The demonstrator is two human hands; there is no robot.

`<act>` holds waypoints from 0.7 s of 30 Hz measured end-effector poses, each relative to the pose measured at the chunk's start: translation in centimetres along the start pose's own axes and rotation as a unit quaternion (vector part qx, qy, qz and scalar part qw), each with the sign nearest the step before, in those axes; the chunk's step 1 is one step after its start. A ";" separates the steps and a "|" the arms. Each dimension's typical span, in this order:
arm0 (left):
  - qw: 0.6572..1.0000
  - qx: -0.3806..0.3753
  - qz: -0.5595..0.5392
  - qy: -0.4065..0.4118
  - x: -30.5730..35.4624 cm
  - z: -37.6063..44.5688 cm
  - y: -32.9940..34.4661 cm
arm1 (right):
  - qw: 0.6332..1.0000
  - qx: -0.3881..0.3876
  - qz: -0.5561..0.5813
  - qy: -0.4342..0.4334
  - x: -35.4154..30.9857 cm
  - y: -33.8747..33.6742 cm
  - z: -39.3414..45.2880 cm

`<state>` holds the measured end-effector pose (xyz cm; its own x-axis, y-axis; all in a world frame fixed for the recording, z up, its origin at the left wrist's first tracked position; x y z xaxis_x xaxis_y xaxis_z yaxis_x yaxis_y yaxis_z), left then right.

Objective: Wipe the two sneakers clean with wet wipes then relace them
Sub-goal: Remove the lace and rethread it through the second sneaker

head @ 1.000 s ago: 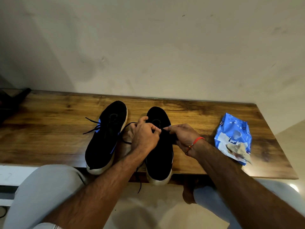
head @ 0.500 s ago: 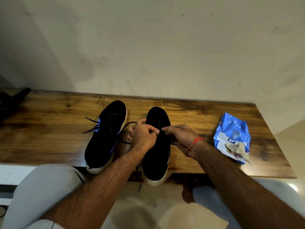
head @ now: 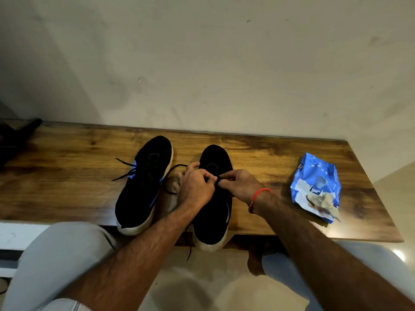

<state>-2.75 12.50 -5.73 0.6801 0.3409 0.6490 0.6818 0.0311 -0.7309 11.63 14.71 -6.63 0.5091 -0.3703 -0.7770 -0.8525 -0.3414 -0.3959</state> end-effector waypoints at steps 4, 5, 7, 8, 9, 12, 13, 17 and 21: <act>1.000 -0.026 0.004 -0.017 -0.2 0.3 -0.1 | 0.999 0.025 0.043 0.020 0.5 -0.3 0.4; 0.999 -0.030 0.008 -0.018 -0.3 0.3 -0.2 | 0.997 0.027 0.060 0.027 0.6 -0.3 0.4; 0.999 -0.028 0.022 -0.015 -0.4 0.4 -0.3 | 0.995 0.025 0.089 0.034 0.7 -0.3 0.3; 0.999 -0.024 0.026 -0.013 -0.5 0.3 -0.4 | 0.994 0.022 0.105 0.036 0.7 -0.2 0.2; 0.999 -0.020 0.028 -0.011 -0.5 0.3 -0.4 | 0.992 0.018 0.122 0.038 0.7 -0.1 0.1; 0.999 -0.015 0.032 -0.007 -0.2 0.2 -0.4 | 0.986 0.010 0.158 0.046 0.9 -0.1 -0.1; 0.999 -0.012 0.030 -0.010 -0.2 0.1 -0.4 | 0.985 0.009 0.167 0.048 1.0 -0.1 -0.1; 1.000 -0.006 0.007 -0.028 -0.4 0.1 -0.6 | 0.978 -0.001 0.204 0.053 1.3 0.0 -0.1; 0.998 0.027 -0.026 -0.045 -1.0 -0.2 -0.7 | 0.974 -0.010 0.219 0.047 1.0 0.1 -0.1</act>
<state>-3.86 11.98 -5.85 0.6163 0.4202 0.6660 0.6977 0.1009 -0.7093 12.08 14.20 -7.40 0.1058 -0.5621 -0.8203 -0.9886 -0.1482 -0.0259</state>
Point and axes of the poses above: each hand's wrist, its own z-axis towards the middle knuckle, its own y-axis out of the palm, x = y × z, the point moved 8 cm from there along z, towards the middle knuckle, and after that the axes turned 1 degree about x, right-handed, at the moved point
